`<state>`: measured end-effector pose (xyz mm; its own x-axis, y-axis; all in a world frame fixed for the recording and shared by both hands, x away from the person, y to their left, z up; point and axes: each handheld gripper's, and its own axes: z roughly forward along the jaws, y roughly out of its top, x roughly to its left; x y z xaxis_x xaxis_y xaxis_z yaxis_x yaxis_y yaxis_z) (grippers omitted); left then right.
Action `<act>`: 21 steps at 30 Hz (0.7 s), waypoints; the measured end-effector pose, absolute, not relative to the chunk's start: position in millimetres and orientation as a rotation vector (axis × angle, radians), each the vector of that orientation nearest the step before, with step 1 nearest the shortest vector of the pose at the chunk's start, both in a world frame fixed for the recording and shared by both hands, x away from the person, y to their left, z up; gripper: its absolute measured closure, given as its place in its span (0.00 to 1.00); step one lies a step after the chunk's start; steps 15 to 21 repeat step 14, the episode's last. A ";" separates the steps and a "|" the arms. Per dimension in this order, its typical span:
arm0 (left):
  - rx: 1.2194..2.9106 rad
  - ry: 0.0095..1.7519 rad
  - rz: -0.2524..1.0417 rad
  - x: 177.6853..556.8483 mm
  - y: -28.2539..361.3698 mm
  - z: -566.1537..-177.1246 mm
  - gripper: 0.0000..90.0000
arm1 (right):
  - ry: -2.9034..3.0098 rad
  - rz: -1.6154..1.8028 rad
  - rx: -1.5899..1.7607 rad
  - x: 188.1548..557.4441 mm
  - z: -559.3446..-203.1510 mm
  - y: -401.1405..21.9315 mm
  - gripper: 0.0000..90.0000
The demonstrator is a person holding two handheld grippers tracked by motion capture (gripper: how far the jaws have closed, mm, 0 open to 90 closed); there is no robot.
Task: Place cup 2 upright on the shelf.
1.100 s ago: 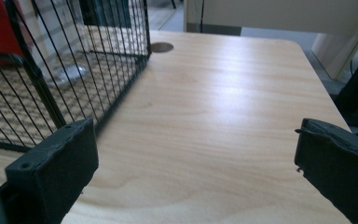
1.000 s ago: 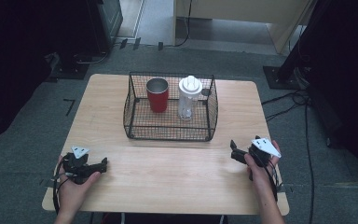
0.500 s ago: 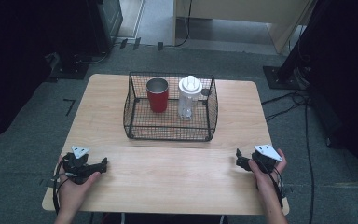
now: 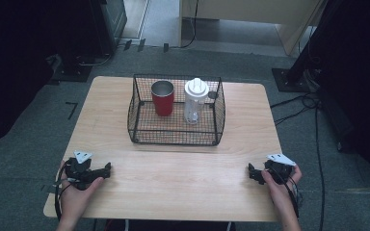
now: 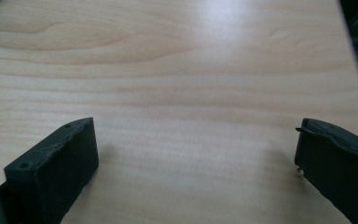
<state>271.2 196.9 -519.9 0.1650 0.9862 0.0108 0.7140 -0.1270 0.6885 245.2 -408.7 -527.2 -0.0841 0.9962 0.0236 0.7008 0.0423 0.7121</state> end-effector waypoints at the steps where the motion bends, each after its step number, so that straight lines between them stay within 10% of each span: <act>1: 1.906 1.604 0.654 271.2 197.0 -519.8 0.00 | 1.836 0.793 1.706 243.2 -527.4 -409.9 0.00; 21: 1.906 1.605 0.653 271.2 197.0 -519.8 0.00 | 1.823 0.790 1.719 228.4 -527.5 -411.5 0.00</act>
